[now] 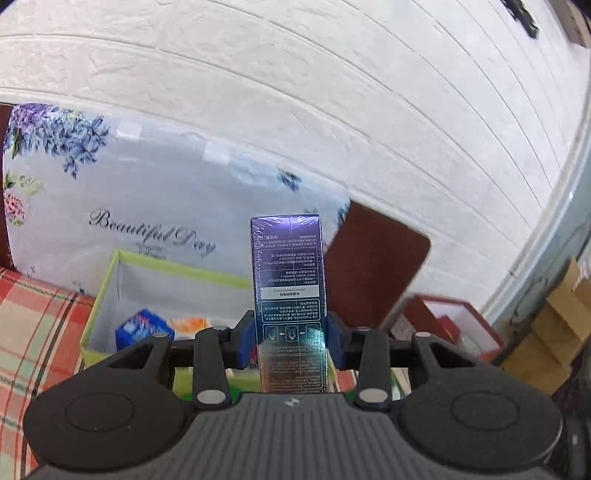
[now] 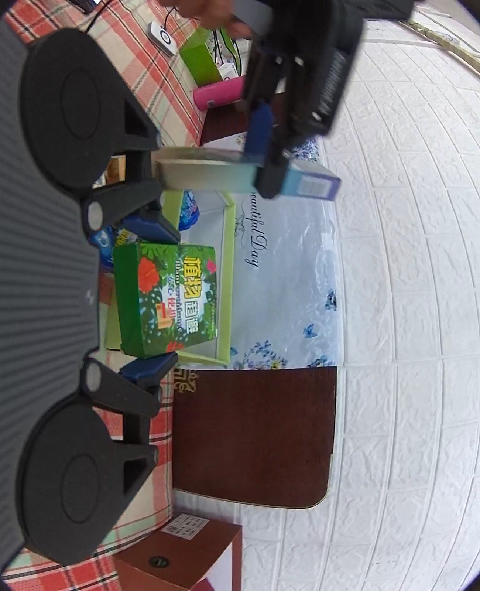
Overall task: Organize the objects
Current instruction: 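Carry both boxes into the lime-green box and open both tools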
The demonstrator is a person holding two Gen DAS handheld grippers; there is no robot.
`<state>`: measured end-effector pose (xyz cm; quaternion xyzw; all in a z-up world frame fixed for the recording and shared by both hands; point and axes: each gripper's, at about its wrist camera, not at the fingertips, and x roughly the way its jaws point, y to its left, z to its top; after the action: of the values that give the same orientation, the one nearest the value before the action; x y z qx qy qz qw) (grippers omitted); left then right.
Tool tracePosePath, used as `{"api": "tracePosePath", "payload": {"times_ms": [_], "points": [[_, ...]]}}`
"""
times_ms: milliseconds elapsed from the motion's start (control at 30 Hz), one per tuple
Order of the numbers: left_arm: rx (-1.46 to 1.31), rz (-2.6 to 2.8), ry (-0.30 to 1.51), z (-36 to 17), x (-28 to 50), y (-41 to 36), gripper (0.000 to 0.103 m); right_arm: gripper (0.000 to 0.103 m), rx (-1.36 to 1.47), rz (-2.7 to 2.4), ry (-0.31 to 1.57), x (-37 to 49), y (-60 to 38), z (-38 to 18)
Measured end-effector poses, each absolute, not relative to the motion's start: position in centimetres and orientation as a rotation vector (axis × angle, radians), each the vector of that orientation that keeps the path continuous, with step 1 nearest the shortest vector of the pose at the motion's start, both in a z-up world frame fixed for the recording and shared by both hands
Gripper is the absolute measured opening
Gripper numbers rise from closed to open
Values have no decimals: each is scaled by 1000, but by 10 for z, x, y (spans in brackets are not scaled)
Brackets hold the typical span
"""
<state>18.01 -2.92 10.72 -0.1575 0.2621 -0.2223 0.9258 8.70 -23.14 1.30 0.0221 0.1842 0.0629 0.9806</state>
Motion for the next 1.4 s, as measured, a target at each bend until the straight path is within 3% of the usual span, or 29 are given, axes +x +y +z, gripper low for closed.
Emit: {"api": "tracePosePath", "payload": {"times_ms": [533,567,600,633,700,733,900,1400], "points": [[-359,-298,670,38,296,-36,41,63,-63,88,374,195,-227,4],[-363,-288,654,35,298,-34,49,63,-71,80,377,205,-225,-1],[-362,-284,637,32,300,-33,66,64,-78,68,385,215,-223,-6],[-354,-272,625,30,302,-31,73,64,-86,56,395,226,-222,-12],[-332,-263,609,29,300,-27,76,84,-99,43,429,242,-222,-22],[-328,-281,603,29,298,-24,76,85,-97,27,440,243,-222,-26],[-324,-306,606,31,281,-14,76,98,-97,39,383,215,-223,-29],[-262,-308,630,39,156,-15,78,103,38,79,376,95,-232,-13]]}}
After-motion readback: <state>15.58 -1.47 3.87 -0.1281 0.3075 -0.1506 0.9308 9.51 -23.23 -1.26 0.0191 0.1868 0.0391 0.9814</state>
